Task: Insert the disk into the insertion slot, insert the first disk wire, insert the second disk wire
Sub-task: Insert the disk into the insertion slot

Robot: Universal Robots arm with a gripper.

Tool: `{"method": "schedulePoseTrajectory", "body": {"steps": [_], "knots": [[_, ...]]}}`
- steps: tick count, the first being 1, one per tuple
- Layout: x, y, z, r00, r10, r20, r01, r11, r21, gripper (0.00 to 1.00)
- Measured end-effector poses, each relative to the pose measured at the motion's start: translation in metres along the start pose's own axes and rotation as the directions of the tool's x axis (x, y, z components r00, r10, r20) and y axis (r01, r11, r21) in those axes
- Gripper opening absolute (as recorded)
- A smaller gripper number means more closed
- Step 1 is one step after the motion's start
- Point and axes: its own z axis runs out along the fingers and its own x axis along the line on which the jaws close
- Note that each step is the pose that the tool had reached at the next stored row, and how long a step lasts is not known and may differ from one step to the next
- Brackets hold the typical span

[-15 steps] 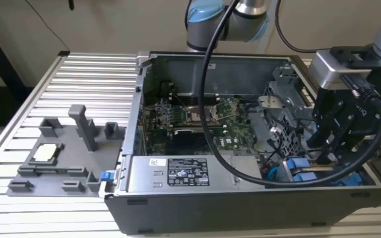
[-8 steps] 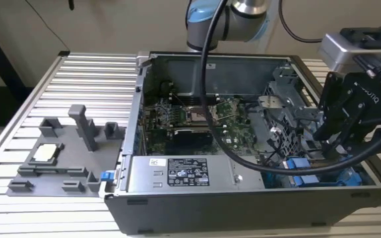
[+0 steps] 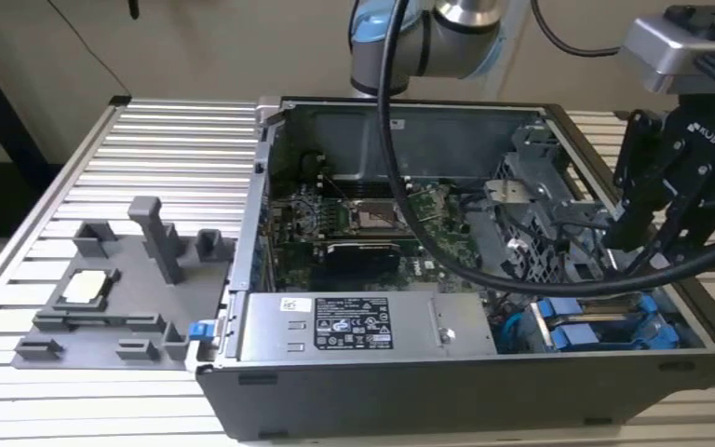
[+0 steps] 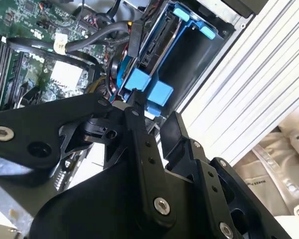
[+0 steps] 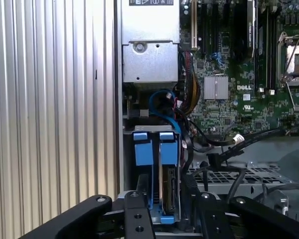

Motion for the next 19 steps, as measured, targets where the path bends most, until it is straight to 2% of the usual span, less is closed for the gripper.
{"method": "schedulePoseTrajectory", "body": {"steps": [1,3,6,7,8,10,14,15,17,19], "knots": [[0.0000,0.0001,0.0001,1.0000,0.000,-0.0002,0.000,1.0000,0.0079,0.41],[-0.0001,0.0004,0.0001,1.0000,-0.001,0.0008,0.000,0.9991,0.0433,0.41],[-0.0001,0.0007,0.0001,1.0000,-0.004,0.0036,0.004,0.9952,0.0975,0.41],[-0.0002,0.0008,0.0002,1.0000,-0.007,0.0044,0.006,0.9936,0.1131,0.41],[-0.0006,0.0009,0.0006,0.9999,-0.011,0.0044,0.010,0.9922,0.1238,0.41],[-0.0026,0.0009,0.0022,0.9997,-0.023,0.0043,0.022,0.9902,0.1379,0.41],[-0.0058,0.0009,0.0045,0.9980,-0.064,0.0040,0.063,0.9875,0.1450,0.41],[-0.0058,0.0010,0.0045,0.9974,-0.071,0.0072,0.069,0.9865,0.1486,0.41],[-0.0061,0.0010,0.0046,0.9964,-0.083,0.0142,0.080,0.9836,0.1620,0.41],[-0.0066,0.0009,0.0052,0.9951,-0.097,0.0161,0.093,0.9800,0.1758,0.41]]}}
